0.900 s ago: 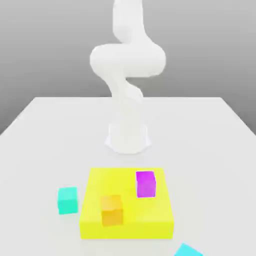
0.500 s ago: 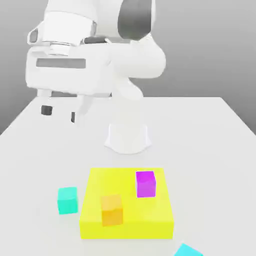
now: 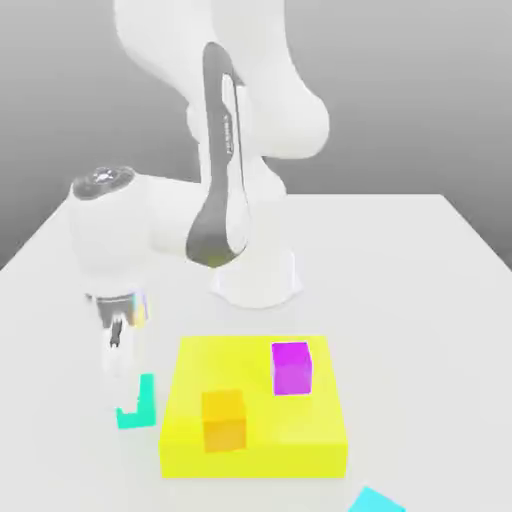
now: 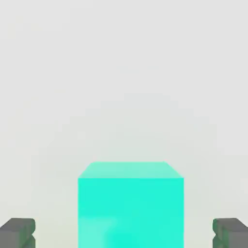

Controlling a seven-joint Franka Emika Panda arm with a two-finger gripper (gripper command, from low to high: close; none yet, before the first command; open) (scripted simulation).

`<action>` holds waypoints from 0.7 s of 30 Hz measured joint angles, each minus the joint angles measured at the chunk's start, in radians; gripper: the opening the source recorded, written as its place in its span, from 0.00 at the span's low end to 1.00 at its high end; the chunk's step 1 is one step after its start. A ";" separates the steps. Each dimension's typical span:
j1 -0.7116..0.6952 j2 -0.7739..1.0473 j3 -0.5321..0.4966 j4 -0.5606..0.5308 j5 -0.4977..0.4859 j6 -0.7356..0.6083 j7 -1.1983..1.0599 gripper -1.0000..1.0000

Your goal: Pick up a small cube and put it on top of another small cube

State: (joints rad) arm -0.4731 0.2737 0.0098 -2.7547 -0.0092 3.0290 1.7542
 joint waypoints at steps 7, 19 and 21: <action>0.002 0.009 -0.002 0.001 -0.004 0.009 0.004 0.00; 0.005 -0.139 0.067 0.107 0.004 -0.280 -0.215 0.00; 0.021 -0.100 0.101 0.179 -0.013 -0.324 -0.295 0.00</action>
State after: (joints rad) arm -0.4522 0.1735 0.1111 -2.5761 -0.0220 2.7049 1.4594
